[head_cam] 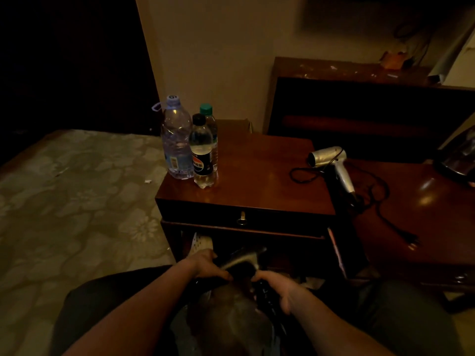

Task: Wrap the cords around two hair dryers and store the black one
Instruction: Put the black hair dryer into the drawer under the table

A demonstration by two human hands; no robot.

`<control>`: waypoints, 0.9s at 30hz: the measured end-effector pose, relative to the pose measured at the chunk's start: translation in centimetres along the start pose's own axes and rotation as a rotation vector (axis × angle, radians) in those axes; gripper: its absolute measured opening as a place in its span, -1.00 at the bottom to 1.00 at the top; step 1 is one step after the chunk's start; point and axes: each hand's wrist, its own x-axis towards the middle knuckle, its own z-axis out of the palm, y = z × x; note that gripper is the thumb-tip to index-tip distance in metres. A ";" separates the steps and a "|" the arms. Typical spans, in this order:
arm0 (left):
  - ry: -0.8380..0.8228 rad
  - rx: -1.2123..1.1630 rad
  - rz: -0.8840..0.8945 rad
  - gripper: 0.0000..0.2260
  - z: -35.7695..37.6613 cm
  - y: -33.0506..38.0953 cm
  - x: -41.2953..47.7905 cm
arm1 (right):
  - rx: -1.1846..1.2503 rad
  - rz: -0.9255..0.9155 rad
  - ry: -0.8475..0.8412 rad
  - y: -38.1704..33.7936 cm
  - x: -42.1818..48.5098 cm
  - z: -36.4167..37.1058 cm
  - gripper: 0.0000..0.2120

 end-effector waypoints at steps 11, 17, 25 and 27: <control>0.195 0.408 0.034 -0.24 0.0 -3.4 7.2 | 0.233 -0.021 -0.044 -0.9 6.6 0.0 -0.71; 0.200 0.420 0.034 -0.35 0.8 -4.6 10.8 | 0.304 -0.079 -0.036 -1.7 8.7 -1.3 -0.79; 0.379 0.274 0.046 -0.36 2.0 -4.6 13.7 | 0.027 0.061 -0.100 -3.6 11.8 -4.4 -0.72; 0.392 0.292 0.027 -0.39 2.1 -4.5 14.6 | -0.025 0.084 -0.077 -4.3 12.7 -5.0 -0.69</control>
